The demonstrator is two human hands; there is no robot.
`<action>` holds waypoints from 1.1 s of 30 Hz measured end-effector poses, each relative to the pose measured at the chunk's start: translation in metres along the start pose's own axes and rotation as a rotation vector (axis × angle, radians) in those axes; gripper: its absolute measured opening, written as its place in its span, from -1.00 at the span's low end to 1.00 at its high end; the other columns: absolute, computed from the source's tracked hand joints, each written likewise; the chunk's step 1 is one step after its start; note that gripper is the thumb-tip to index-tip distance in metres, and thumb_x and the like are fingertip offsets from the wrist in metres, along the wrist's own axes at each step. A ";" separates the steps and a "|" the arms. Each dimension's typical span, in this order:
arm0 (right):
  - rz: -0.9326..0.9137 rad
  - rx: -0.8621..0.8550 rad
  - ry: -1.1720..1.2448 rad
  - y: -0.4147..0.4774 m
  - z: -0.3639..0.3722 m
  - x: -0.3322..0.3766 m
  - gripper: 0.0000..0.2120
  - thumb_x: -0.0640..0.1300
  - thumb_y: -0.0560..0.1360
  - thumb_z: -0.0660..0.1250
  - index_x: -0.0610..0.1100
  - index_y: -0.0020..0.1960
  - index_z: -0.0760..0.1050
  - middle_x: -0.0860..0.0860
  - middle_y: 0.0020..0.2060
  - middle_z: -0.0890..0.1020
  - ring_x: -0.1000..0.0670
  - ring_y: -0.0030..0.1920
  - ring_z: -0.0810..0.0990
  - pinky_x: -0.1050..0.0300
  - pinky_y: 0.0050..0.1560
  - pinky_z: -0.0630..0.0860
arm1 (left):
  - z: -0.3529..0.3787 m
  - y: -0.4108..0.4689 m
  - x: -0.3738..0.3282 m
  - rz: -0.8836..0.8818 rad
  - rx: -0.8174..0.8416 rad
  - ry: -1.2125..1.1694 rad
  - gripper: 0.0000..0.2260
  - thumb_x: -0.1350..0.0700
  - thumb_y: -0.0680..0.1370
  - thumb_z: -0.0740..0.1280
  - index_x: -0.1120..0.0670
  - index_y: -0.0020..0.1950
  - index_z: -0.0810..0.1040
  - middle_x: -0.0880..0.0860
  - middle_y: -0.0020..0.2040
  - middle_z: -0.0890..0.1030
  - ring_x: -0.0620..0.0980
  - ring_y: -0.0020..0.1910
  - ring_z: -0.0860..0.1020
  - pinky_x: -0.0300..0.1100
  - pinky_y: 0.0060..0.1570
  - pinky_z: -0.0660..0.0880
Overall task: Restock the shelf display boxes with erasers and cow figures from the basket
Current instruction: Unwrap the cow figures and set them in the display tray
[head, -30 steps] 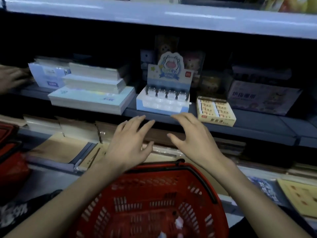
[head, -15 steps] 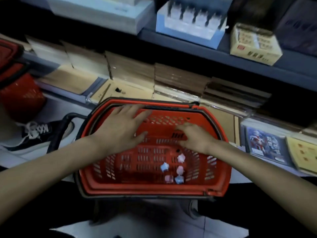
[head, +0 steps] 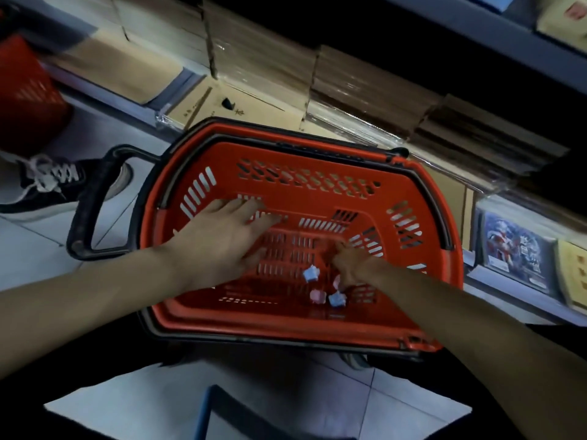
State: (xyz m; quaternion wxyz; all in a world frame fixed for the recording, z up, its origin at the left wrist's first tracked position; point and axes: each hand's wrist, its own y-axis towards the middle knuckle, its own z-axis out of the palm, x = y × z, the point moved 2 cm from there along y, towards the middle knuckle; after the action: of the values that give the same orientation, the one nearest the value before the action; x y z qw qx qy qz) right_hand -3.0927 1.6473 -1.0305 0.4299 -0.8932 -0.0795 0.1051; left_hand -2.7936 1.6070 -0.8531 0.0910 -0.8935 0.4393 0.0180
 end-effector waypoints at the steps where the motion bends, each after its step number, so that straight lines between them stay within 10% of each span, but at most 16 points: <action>1: -0.009 0.013 -0.021 0.004 0.004 -0.001 -0.18 0.12 0.41 0.52 -0.09 0.56 0.30 -0.22 0.58 0.13 -0.32 0.59 0.02 -0.17 0.42 0.41 | 0.001 -0.001 0.003 -0.004 0.003 0.001 -0.46 -0.15 0.58 0.25 0.00 0.54 0.35 0.14 0.40 0.48 0.18 0.30 0.53 0.10 0.26 0.48; 6: -0.089 0.010 -0.184 0.014 0.026 -0.003 -0.51 0.01 0.51 0.38 -0.04 0.43 0.48 -0.21 0.55 0.21 -0.40 0.53 0.16 -0.21 0.36 0.45 | 0.007 -0.003 0.010 -0.003 0.046 0.062 -0.47 -0.13 0.57 0.22 0.02 0.51 0.38 0.15 0.37 0.49 0.19 0.26 0.53 0.12 0.28 0.46; 20: -0.217 0.033 -0.477 0.023 0.025 -0.006 -0.48 -0.01 0.48 0.44 0.09 0.43 0.50 -0.20 0.61 0.08 -0.37 0.54 0.09 -0.32 0.45 0.27 | 0.011 0.001 0.005 0.016 0.037 0.086 -0.47 -0.13 0.53 0.03 0.03 0.38 0.53 0.13 0.24 0.56 0.19 0.18 0.56 0.14 0.23 0.49; 33: -0.218 0.068 -0.431 0.020 0.027 -0.016 -0.49 -0.04 0.45 0.48 -0.09 0.38 0.57 -0.10 0.60 0.13 -0.36 0.49 0.19 -0.24 0.22 0.54 | 0.026 0.000 0.003 -0.018 -0.003 0.097 -0.60 -0.11 0.59 0.22 -0.02 0.39 0.52 0.08 0.24 0.56 0.14 0.19 0.56 0.08 0.22 0.50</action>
State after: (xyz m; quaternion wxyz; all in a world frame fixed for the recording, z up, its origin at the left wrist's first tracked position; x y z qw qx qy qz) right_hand -3.1140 1.6515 -1.0609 0.4417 -0.8211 -0.2620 0.2490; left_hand -2.7902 1.6092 -0.8791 0.0688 -0.8974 0.4351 -0.0255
